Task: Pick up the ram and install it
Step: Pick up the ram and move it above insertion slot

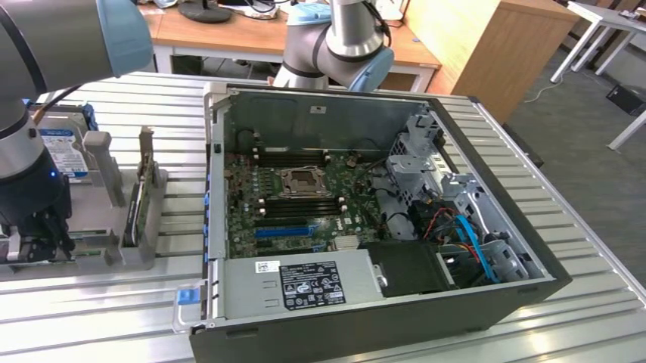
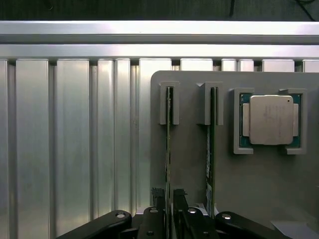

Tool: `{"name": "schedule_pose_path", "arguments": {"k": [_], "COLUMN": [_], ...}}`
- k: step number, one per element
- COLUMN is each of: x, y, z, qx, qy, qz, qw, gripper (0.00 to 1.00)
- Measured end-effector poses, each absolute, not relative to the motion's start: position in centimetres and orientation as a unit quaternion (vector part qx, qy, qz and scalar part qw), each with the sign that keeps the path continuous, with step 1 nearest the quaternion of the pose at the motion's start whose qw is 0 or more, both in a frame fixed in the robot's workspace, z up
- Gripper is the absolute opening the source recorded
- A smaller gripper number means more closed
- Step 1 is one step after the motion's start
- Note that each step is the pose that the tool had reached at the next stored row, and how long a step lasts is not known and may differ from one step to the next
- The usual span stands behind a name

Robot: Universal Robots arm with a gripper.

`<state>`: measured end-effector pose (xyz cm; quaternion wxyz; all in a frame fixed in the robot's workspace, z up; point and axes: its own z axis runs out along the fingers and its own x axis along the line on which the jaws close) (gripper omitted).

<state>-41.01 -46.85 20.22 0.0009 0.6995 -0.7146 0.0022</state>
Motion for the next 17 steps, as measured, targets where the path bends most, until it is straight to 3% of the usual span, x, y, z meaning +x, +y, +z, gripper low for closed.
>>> {"name": "schedule_pose_path", "arguments": {"k": [17], "x": [-41.01], "y": [-46.93], "z": [20.03], "qx": [0.699], "qy": [-0.715], "qz": [0.002], "qw": [0.001], "gripper": [0.21]}}
